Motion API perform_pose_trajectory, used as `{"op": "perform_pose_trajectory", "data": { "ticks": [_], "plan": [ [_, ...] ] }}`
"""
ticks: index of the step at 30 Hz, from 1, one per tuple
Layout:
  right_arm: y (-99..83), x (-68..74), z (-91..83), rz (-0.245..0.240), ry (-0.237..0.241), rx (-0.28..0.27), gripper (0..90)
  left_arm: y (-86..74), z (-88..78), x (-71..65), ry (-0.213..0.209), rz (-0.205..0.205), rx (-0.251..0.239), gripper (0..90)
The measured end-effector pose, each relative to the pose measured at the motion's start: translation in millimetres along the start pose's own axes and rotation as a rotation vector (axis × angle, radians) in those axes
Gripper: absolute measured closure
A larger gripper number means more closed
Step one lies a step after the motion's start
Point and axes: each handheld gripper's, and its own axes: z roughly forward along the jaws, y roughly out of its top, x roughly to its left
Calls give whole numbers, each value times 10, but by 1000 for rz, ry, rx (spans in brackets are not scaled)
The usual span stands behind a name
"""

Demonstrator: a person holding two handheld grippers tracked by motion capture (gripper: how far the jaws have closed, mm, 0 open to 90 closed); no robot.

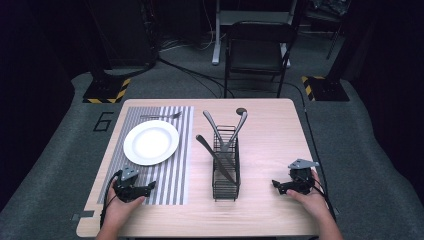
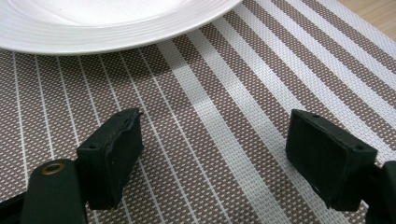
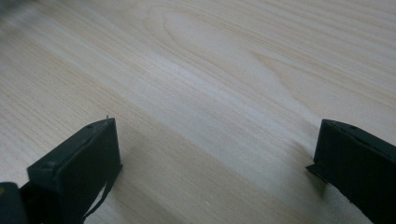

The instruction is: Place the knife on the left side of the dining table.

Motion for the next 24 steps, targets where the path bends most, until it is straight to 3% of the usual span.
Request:
{"op": "perform_pose_trajectory", "data": {
  "ticks": [24],
  "plan": [
    [0, -1, 0, 0, 0, 0, 0, -6, -7, 8, -1, -7, -6, 211]
  ]
}}
